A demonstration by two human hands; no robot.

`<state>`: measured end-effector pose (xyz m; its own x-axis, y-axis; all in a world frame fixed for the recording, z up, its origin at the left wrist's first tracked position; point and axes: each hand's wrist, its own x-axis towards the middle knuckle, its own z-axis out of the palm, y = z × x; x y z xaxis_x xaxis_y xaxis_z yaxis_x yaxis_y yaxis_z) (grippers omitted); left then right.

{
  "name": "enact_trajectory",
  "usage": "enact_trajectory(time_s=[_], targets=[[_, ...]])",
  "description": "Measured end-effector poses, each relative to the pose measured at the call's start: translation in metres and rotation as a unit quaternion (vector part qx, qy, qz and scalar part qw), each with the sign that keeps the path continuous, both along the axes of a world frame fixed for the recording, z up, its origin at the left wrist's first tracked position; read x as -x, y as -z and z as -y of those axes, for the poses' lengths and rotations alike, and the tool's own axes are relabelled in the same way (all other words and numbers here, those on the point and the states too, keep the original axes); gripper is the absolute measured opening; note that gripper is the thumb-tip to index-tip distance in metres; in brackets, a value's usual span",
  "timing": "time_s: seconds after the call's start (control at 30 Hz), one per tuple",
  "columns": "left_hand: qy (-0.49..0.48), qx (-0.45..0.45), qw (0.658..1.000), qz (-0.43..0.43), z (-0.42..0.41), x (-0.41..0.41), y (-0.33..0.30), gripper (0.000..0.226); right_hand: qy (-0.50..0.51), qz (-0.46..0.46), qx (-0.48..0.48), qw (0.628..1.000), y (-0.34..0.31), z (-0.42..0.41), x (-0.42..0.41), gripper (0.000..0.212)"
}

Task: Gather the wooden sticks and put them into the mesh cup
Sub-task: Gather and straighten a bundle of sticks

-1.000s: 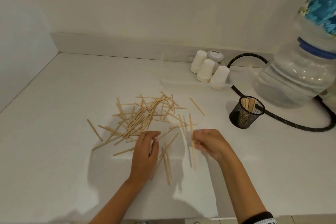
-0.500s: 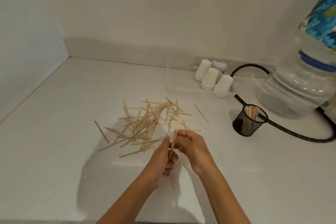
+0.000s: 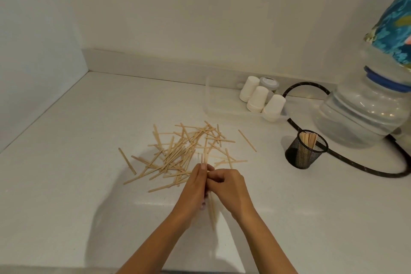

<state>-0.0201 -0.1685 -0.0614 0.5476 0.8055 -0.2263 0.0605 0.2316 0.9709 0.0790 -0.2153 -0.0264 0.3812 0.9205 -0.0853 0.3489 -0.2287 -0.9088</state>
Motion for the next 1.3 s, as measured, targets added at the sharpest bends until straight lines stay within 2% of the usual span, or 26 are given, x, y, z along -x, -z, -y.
enact_trajectory(time_s=[0.07, 0.2, 0.3, 0.4, 0.47, 0.6, 0.7, 0.77, 0.87, 0.93, 1.0, 1.07, 1.2, 1.3], targets=[[-0.010, 0.031, 0.999, 0.008, -0.006, 0.003, 0.003, 0.039, 0.025, 0.023, 0.004, 0.999, 0.007, -0.004, -0.008, 0.015], [-0.032, 0.123, 0.991, 0.038, -0.022, 0.015, 0.009, 0.029, 0.095, 0.151, 0.037, 0.983, 0.029, -0.016, -0.039, 0.010], [-0.027, 0.198, 0.978, 0.064, -0.033, 0.026, 0.015, 0.027, 0.065, 0.267, 0.090, 0.957, 0.046, -0.028, -0.065, 0.042], [-0.009, 0.254, 0.961, 0.112, -0.040, 0.035, 0.024, 0.029, -0.014, 0.328, 0.164, 0.930, 0.061, -0.038, -0.076, 0.063], [-0.007, 0.270, 0.953, 0.135, -0.043, 0.040, 0.028, 0.031, -0.036, 0.363, 0.164, 0.917, 0.070, -0.041, -0.074, 0.057], [-0.033, 0.303, 0.937, 0.173, -0.046, 0.042, 0.034, 0.038, 0.006, 0.447, 0.047, 0.893, 0.078, -0.039, -0.067, 0.030], [-0.035, 0.297, 0.939, 0.171, -0.044, 0.041, 0.035, 0.038, 0.028, 0.449, 0.031, 0.893, 0.078, -0.037, -0.069, 0.028], [-0.035, 0.291, 0.941, 0.167, -0.044, 0.040, 0.035, 0.038, 0.021, 0.406, 0.018, 0.914, 0.073, -0.037, -0.075, 0.028], [-0.035, 0.285, 0.943, 0.168, -0.043, 0.040, 0.035, 0.039, -0.071, 0.343, 0.005, 0.936, 0.069, -0.033, -0.083, 0.039], [-0.032, 0.284, 0.943, 0.169, -0.043, 0.040, 0.035, 0.038, -0.162, 0.343, 0.087, 0.921, 0.076, -0.030, -0.087, 0.049], [-0.032, 0.284, 0.943, 0.169, -0.043, 0.040, 0.035, 0.038, -0.195, 0.352, 0.125, 0.907, 0.079, -0.029, -0.089, 0.052], [-0.032, 0.286, 0.943, 0.168, -0.044, 0.040, 0.036, 0.039, -0.184, 0.388, 0.074, 0.900, 0.077, -0.029, -0.087, 0.047], [-0.029, 0.291, 0.942, 0.167, -0.046, 0.040, 0.037, 0.040, -0.151, 0.533, -0.073, 0.829, 0.076, -0.030, -0.076, 0.032], [-0.033, 0.294, 0.940, 0.171, -0.046, 0.040, 0.038, 0.039, -0.144, 0.561, -0.055, 0.813, 0.071, -0.034, -0.071, 0.023]])
